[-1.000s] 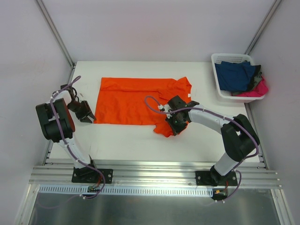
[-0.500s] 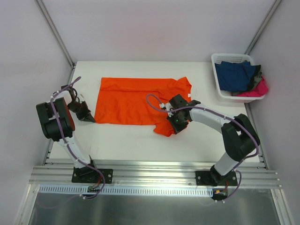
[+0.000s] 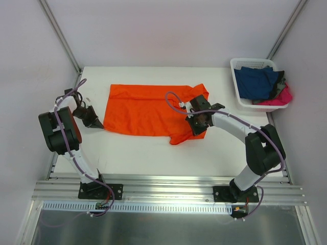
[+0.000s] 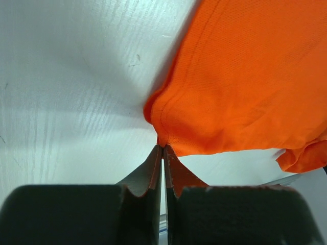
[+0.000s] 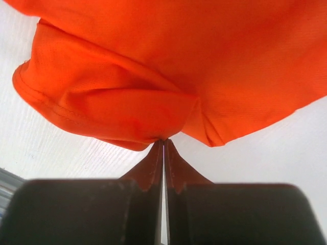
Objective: Fold and stack the t-shirts
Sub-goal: Grap the side of the flattened tshirt closest away from the robot with both arms, then fold the other side of the tshirt into a rectangle
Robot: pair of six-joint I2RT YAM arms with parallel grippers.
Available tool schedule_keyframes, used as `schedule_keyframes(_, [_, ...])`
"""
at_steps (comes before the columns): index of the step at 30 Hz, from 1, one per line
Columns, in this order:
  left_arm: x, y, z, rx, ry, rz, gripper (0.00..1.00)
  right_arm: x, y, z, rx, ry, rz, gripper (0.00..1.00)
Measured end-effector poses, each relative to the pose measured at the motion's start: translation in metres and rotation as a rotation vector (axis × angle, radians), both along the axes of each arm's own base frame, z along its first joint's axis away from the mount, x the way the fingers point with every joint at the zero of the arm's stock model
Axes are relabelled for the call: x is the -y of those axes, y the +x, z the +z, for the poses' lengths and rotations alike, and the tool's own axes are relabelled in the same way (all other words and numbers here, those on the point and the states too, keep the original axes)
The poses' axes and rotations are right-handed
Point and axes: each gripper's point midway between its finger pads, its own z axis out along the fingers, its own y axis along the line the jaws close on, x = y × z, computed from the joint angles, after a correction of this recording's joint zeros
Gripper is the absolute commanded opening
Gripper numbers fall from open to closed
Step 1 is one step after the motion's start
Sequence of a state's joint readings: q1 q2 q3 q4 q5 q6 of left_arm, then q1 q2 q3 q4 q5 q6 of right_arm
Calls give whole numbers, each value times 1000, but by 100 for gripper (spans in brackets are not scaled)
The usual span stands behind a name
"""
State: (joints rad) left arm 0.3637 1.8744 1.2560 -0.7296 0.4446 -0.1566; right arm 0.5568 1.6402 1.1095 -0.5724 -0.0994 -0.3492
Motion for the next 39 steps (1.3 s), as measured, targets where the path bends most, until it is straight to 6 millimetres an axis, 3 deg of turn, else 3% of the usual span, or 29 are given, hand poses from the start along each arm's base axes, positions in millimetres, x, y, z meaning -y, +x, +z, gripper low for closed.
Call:
schedule_keyframes(17, [-1, 28, 38, 114, -6, -12, 0, 22, 44, 38, 139, 32, -101, 1])
schedule_keyframes(22, [-1, 49, 50, 161, 6, -34, 0, 24, 59, 54, 186, 46, -117, 1])
schedule_keyframes(28, [4, 75, 49, 182, 7, -68, 0, 21, 80, 77, 252, 65, -125, 1])
schedule_keyframes(39, [6, 115, 50, 239, 4, -113, 0, 22, 104, 65, 250, 31, -130, 1])
